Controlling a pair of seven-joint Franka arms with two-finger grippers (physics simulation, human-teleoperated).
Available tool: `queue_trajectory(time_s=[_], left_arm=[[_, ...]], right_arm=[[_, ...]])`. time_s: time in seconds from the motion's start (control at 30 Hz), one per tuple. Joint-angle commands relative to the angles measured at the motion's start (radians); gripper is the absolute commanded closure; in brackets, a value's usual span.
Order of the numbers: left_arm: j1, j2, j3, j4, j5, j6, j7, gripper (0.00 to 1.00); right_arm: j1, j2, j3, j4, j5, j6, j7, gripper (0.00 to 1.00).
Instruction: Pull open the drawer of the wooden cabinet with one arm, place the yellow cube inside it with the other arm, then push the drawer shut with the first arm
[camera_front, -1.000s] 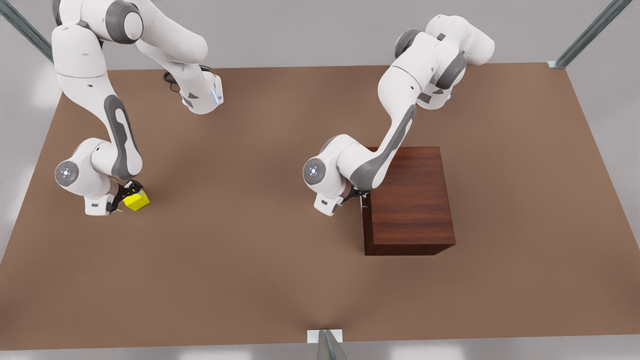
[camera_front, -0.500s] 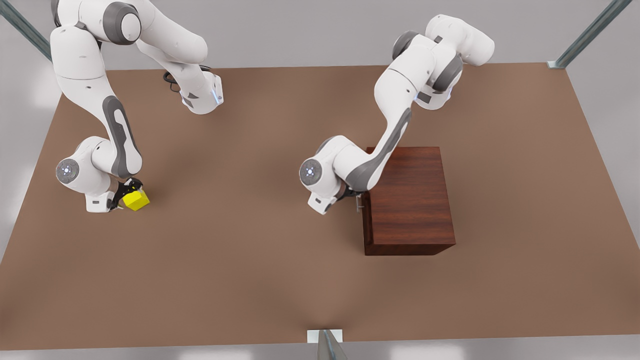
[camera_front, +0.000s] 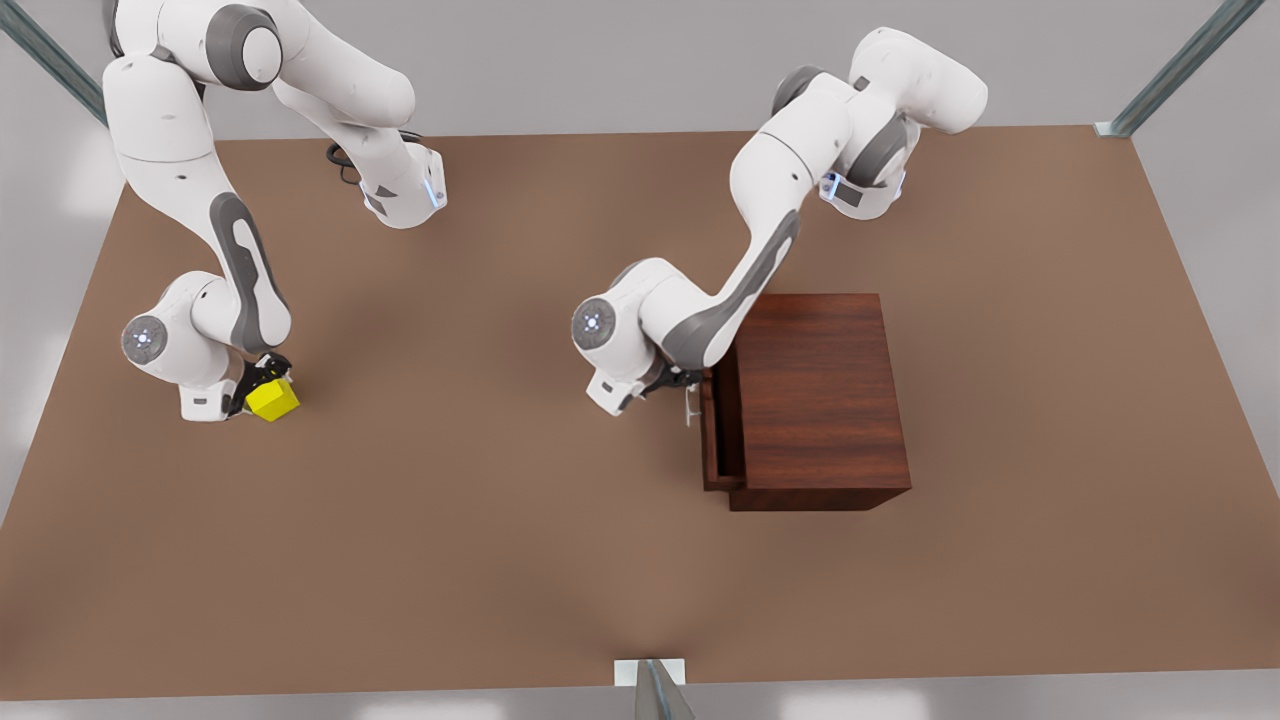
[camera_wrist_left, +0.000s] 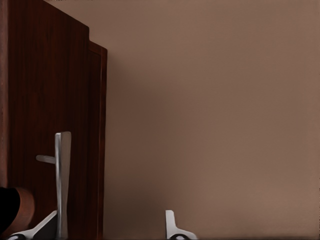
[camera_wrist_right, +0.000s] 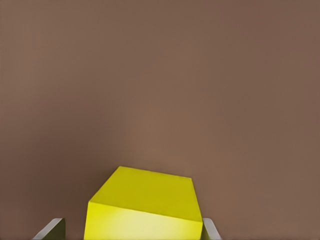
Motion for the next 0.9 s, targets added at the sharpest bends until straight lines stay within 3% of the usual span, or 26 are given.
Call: queue_trajectory(time_s=[0.0,0.43,0.47,0.53,0.63,0.7,0.73,0.87], left_arm=[[-0.008,-0.001,0.000,0.000,0.000,0.000,-0.004,0.00],[-0.048,0.034,0.018,0.060,0.000,0.013,-0.003,0.00],[-0.051,0.036,0.018,0.066,0.000,0.014,-0.003,0.00],[-0.062,0.037,0.026,0.066,0.000,0.022,-0.004,0.00],[-0.067,0.037,0.026,0.066,0.000,0.034,-0.004,0.00],[-0.070,0.037,0.024,0.066,0.000,0.045,-0.004,0.00],[-0.071,0.043,0.024,0.080,0.000,0.051,-0.003,0.00],[-0.082,0.045,0.026,0.092,0.000,0.065,-0.003,0.00]], right_arm=[[0.000,0.009,0.000,-0.003,0.001,0.036,0.003,0.00],[-0.026,0.086,-0.003,-0.018,0.000,0.099,0.000,0.01],[-0.029,0.087,-0.003,-0.017,0.000,0.099,0.000,0.05],[-0.029,0.079,-0.003,-0.017,-0.002,0.094,-0.005,0.24],[-0.024,0.058,0.000,-0.006,-0.002,0.054,0.003,0.28],[-0.020,0.059,0.000,0.002,-0.002,0.046,0.006,0.64],[-0.018,0.061,0.003,0.016,0.000,0.028,0.007,0.75],[-0.007,0.058,0.034,0.131,0.000,-0.128,0.010,0.79]])
